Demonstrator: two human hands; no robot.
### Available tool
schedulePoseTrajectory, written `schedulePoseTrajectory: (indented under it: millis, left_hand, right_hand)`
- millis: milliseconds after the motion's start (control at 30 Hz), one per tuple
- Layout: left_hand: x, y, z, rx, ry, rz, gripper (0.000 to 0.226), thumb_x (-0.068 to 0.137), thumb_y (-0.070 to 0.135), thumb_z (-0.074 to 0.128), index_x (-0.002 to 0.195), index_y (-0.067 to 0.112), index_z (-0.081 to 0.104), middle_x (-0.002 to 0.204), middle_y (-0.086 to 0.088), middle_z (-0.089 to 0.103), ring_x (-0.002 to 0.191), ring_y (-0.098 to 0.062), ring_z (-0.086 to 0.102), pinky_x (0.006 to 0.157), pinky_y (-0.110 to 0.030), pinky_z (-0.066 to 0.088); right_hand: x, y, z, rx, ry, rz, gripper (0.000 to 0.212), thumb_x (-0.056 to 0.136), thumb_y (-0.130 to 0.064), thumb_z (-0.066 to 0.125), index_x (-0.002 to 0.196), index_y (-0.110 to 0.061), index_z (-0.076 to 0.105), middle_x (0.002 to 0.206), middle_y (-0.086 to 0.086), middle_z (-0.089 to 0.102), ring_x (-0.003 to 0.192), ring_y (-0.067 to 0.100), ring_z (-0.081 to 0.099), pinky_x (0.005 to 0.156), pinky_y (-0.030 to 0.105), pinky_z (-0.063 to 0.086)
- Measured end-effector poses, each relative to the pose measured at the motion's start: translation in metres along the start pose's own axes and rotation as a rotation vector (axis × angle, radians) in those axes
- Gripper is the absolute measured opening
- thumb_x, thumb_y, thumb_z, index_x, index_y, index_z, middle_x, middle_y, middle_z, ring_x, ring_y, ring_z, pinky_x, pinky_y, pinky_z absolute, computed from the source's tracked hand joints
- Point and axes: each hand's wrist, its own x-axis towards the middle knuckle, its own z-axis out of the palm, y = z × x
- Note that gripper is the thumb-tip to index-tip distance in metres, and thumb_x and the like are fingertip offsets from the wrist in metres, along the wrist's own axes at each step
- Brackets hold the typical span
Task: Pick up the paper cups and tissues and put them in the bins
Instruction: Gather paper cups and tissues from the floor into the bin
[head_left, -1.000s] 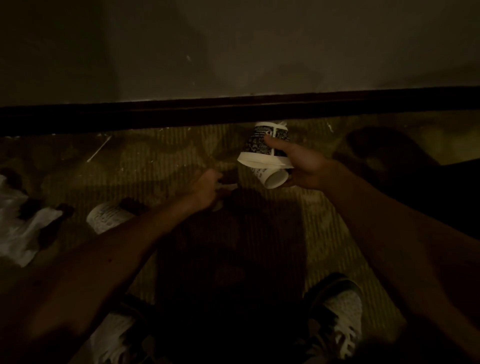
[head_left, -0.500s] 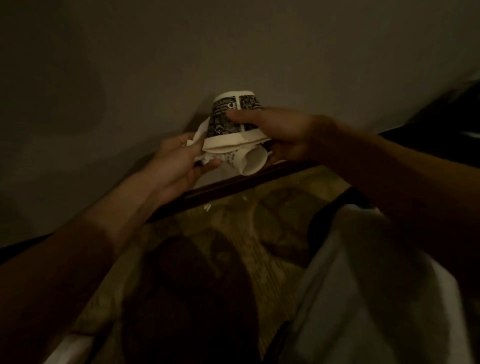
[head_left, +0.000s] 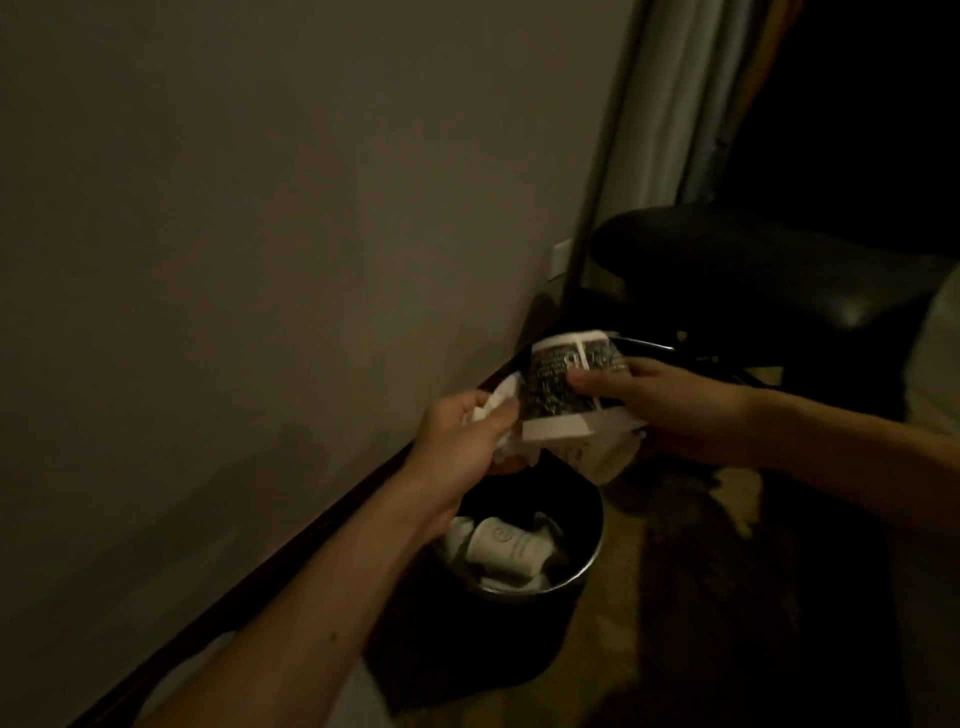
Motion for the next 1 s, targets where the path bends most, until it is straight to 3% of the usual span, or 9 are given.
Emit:
schedulePoseTrajectory:
  millis: [133,300,433,533,667,733,800,933,1000]
  left_hand:
    - [0.022,-0.057,0.028,0.287,0.041,-0.053,0.018,0.09,0.025,0.067,0.073,0.018,0.067,0.066,0.004,0.067,0.063,-0.01,0.065,0.055,-0.026,0.051]
    - [0.037,-0.113,0.013,0.745,-0.028,-0.118,0.024,0.094,0.037,0.06,0.075,0.022,0.064,0.076,0.001,0.066,0.075,-0.013,0.063,0.065,-0.029,0.047]
    - [0.055,-0.119,0.011,0.77,-0.066,-0.053,0.022,0.095,0.038,0.057,0.078,0.027,0.064,0.079,0.002,0.067,0.076,-0.013,0.064,0.062,-0.027,0.048]
    - [0.061,-0.13,0.012,0.944,-0.175,-0.039,0.021,0.091,0.044,0.061,0.091,0.023,0.066,0.09,0.0,0.068,0.089,-0.021,0.065,0.074,-0.035,0.052]
    - [0.065,-0.137,-0.003,1.116,-0.278,-0.21,0.039,0.085,0.059,0.059,0.104,0.025,0.064,0.108,-0.004,0.065,0.101,-0.027,0.062,0.088,-0.041,0.052]
    - [0.065,-0.134,-0.011,1.105,-0.309,-0.252,0.037,0.086,0.065,0.052,0.089,0.031,0.065,0.1,-0.002,0.066,0.094,-0.023,0.063,0.085,-0.038,0.052]
    - [0.066,-0.132,-0.014,1.067,-0.268,-0.173,0.033,0.093,0.058,0.047,0.086,0.031,0.066,0.099,-0.003,0.068,0.094,-0.022,0.064,0.084,-0.039,0.052]
    - [0.074,-0.118,-0.008,0.668,-0.091,-0.018,0.037,0.099,0.049,0.043,0.124,0.031,0.063,0.124,0.004,0.065,0.114,-0.013,0.059,0.097,-0.038,0.05]
    - [0.073,-0.109,-0.001,0.354,-0.12,-0.065,0.037,0.094,0.057,0.045,0.122,0.04,0.062,0.123,0.009,0.065,0.109,-0.009,0.063,0.086,-0.035,0.056]
  right_hand:
    - [-0.015,0.046,-0.053,0.038,0.139,0.124,0.051,0.072,-0.045,0.071,0.115,-0.022,0.06,0.101,0.007,0.075,0.093,0.027,0.072,0.079,0.043,0.059]
    - [-0.011,0.088,-0.069,0.088,0.131,0.146,0.062,0.065,-0.05,0.076,0.118,-0.02,0.061,0.105,0.001,0.074,0.096,0.021,0.072,0.071,0.029,0.058]
    - [0.007,0.102,-0.064,0.133,0.077,0.113,0.047,0.068,-0.053,0.075,0.107,-0.027,0.068,0.105,0.001,0.074,0.096,0.022,0.071,0.071,0.031,0.06]
    - [0.02,0.113,-0.059,0.174,0.082,0.088,0.042,0.068,-0.056,0.074,0.1,-0.03,0.073,0.108,0.003,0.074,0.1,0.025,0.07,0.085,0.041,0.058]
    - [0.033,0.125,-0.049,0.259,0.087,0.072,0.052,0.071,-0.057,0.07,0.112,-0.025,0.069,0.112,0.005,0.072,0.102,0.025,0.07,0.078,0.038,0.058]
    - [0.036,0.13,-0.042,0.315,0.073,0.086,0.057,0.075,-0.054,0.066,0.122,-0.021,0.061,0.114,0.006,0.071,0.104,0.026,0.069,0.081,0.04,0.056]
    - [0.039,0.131,-0.037,0.367,0.09,0.087,0.057,0.077,-0.053,0.063,0.124,-0.02,0.06,0.115,0.006,0.071,0.104,0.025,0.069,0.085,0.042,0.055]
    - [0.049,0.125,-0.021,0.484,0.055,0.07,0.051,0.076,-0.052,0.062,0.117,-0.021,0.064,0.111,0.007,0.072,0.1,0.026,0.07,0.076,0.04,0.058]
    - [0.055,0.124,-0.009,0.555,-0.001,0.077,0.044,0.079,-0.049,0.063,0.113,-0.021,0.068,0.113,0.01,0.071,0.101,0.029,0.069,0.077,0.043,0.059]
